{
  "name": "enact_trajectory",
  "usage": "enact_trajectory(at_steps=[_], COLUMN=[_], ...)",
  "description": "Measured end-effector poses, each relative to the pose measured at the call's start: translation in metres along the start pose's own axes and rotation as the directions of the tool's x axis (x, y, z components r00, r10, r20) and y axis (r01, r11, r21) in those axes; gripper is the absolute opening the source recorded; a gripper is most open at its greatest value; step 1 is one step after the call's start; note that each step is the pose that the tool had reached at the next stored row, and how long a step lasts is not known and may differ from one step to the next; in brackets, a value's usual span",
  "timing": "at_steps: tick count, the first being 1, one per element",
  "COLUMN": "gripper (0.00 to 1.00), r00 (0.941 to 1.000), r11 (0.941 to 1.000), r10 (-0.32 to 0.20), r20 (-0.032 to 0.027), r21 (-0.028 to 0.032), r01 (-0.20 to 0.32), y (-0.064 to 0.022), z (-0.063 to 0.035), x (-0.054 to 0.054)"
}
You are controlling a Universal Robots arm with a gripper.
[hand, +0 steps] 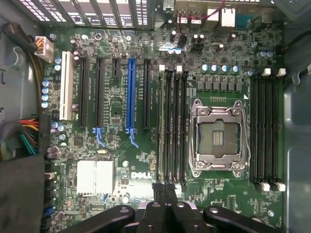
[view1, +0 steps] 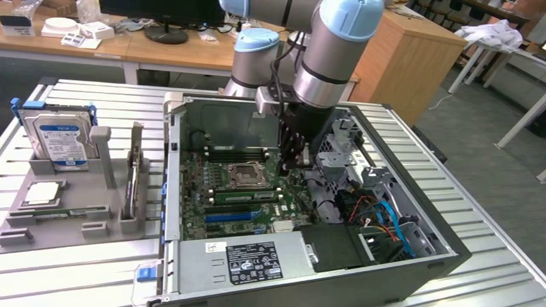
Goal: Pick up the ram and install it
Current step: 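Press down the ram until it locks into place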
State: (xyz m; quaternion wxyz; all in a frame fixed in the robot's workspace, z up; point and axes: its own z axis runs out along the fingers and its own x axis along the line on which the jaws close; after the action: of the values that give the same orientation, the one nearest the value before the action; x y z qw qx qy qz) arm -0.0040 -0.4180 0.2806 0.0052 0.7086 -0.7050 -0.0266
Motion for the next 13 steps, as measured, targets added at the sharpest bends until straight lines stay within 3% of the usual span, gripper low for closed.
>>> enact_trajectory(at_steps=[13], gripper=[0.11], r00=[1.0000], r11=[1.0000], r10=[0.000], r20=[0.0001], r21=[0.0000], r01=[0.000], y=[-0.0010], z=[0.0223], x=[0.001])
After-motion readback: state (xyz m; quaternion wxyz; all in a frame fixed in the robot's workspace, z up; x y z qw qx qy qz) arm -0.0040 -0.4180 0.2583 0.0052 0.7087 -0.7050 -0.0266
